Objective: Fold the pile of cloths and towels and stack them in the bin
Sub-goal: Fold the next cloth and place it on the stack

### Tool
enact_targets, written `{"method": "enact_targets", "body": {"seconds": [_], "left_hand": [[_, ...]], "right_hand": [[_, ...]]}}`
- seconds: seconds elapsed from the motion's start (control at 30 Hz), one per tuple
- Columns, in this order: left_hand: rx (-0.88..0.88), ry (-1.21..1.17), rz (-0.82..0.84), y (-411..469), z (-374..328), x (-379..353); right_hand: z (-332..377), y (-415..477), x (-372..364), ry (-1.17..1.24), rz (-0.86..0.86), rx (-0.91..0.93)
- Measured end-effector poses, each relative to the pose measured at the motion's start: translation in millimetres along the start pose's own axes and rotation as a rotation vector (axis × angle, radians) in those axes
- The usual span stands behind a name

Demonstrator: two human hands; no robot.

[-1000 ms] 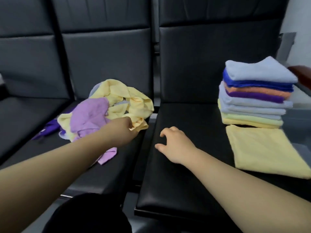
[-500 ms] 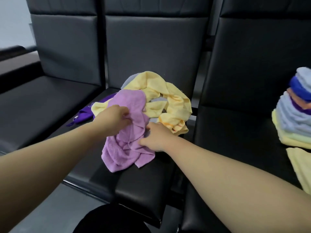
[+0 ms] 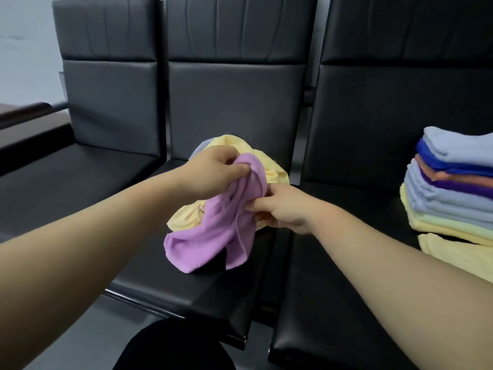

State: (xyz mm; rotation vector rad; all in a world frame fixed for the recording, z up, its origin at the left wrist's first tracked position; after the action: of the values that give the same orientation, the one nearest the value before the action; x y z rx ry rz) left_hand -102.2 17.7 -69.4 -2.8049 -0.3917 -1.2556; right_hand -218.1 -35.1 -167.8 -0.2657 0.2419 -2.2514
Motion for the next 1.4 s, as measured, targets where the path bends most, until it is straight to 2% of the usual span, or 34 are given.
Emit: {"method": "enact_targets", "body": {"seconds": [0.2, 0.37, 0.5, 0.57, 0.63, 0.7, 0.8, 0.87, 0.93, 1.07, 1.13, 1.2, 1.23, 1.3, 1.37, 1.4], "left_hand": [[0.042, -0.403, 0.134, -10.4, -69.2, -51.7], [0.081, -0.484, 0.269, -7.2, -104.0, -138.7], [0.115, -0.329, 0.233, -2.6, -96.1, -200.0], [0.078, -0.109, 0.184, 0.5, -85.1, -220.0], [0.033, 0.146, 0.154, -0.5, -74.6, -235.5], [-0.063, 0.213, 0.129, -2.5, -76.5, -246.5], [-0.24, 0.231, 0.152, -3.3, -95.9, -263.4], [-0.292, 0.212, 0.181, -3.3, -108.9, -269.4], [-0.312, 0.171, 0.174, 0.1, -117.2, -268.6], [-0.325, -0.08, 0.208, 2.4, -129.8, -265.0], [-0.294, -0.238, 0.292, -0.1, -133.8, -271.2], [-0.266, -0.316, 0.426, -5.8, -136.8, -284.8], [-0.257, -0.274, 0.497, -11.3, -137.1, -292.7], [-0.252, -0.039, 0.61, -23.5, -130.7, -310.2], [-0.269, 0.167, 0.607, -27.5, -123.3, -318.7], [-0.27, 0.188, 0.593, -26.7, -121.3, -318.6]], "right_hand": [[14.9, -92.8, 85.8, -0.049, -0.076, -0.012], [-29.4, -149.9, 167.2, -0.123, -0.284, -0.095], [-87.7, -178.4, 201.7, -0.11, -0.406, -0.146], [-112.0, -188.8, 208.9, -0.241, -0.431, -0.178], [-128.8, -194.8, 208.0, -0.564, -0.346, -0.261], [-141.8, -198.5, 202.0, -0.797, -0.219, -0.351], [-150.9, -194.6, 197.8, -0.969, -0.143, -0.428], [-150.3, -190.1, 197.6, -1.032, -0.148, -0.432], [-142.7, -186.7, 207.0, -0.913, -0.218, -0.369], [-120.2, -194.4, 232.9, -0.376, -0.419, -0.211], [-120.2, -195.0, 235.3, -0.045, -0.454, -0.168], [-120.7, -191.5, 239.8, 0.124, -0.481, -0.127], [-120.1, -189.7, 243.0, 0.173, -0.507, -0.108], [-122.2, -185.4, 246.2, 0.301, -0.547, -0.092], [-123.8, -181.7, 244.8, 0.432, -0.558, -0.089], [-125.2, -180.4, 243.5, 0.445, -0.569, -0.092]]}}
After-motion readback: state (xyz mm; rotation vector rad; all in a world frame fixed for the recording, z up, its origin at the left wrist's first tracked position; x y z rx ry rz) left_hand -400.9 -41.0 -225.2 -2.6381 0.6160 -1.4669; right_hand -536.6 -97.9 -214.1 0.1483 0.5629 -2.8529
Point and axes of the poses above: each hand's wrist, its own y-axis towards the middle knuckle, its own x-axis out of the back of the hand, z = x × y, the point moved 10 cm from there along y, towards the middle knuckle, and after that the axes turned 4 degrees about y, right-handed, at the moved point
